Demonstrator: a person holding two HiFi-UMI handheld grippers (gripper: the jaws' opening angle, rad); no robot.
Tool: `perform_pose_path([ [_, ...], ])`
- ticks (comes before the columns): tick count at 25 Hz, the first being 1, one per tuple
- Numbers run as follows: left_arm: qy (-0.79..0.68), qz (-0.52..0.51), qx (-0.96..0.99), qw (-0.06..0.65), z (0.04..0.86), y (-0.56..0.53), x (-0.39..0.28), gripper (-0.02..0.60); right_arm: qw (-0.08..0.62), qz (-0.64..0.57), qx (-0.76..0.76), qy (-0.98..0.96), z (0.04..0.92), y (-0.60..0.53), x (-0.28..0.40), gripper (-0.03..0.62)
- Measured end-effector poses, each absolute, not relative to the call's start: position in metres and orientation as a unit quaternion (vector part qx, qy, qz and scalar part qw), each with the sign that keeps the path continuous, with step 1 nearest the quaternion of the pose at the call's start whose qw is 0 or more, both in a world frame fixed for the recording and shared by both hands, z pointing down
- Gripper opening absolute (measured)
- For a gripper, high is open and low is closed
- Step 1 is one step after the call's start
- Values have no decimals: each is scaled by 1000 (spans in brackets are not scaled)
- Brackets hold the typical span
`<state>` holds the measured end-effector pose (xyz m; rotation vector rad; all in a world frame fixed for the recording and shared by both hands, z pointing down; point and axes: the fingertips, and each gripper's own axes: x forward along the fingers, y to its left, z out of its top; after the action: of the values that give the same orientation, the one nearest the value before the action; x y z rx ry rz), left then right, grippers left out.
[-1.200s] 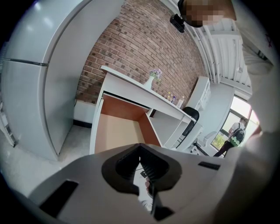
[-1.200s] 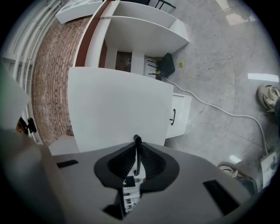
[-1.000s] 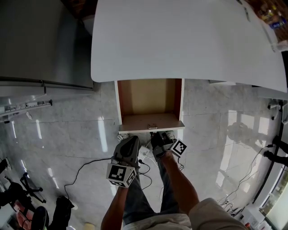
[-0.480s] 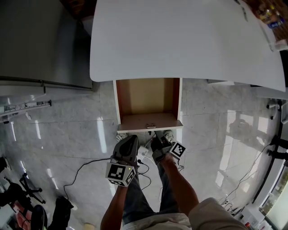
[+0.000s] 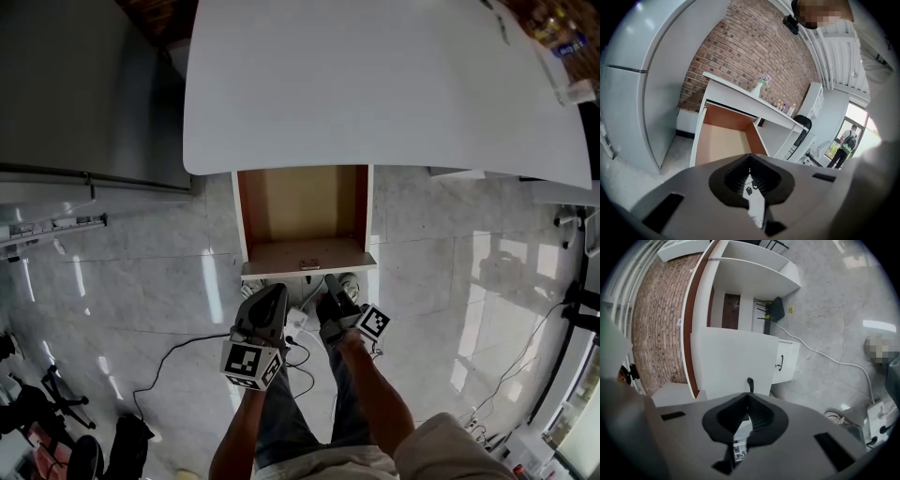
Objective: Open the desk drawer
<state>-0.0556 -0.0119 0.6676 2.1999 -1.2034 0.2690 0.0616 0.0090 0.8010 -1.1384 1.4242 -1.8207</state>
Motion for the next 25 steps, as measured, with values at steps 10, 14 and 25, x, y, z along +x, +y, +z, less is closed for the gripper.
perform_pose_path([
  [10,-455,103,832,299,664,-11,-52,12,107,-583,-462,660,766,15,68,17],
  [14,-458,102,833,295,661,-14,-55,12,-40,-438,-469,766,729,12,66,17],
  [25,-458,97,839,277,640,-21,-49,12,-206,-176,-474,838,669,-18,52,17],
])
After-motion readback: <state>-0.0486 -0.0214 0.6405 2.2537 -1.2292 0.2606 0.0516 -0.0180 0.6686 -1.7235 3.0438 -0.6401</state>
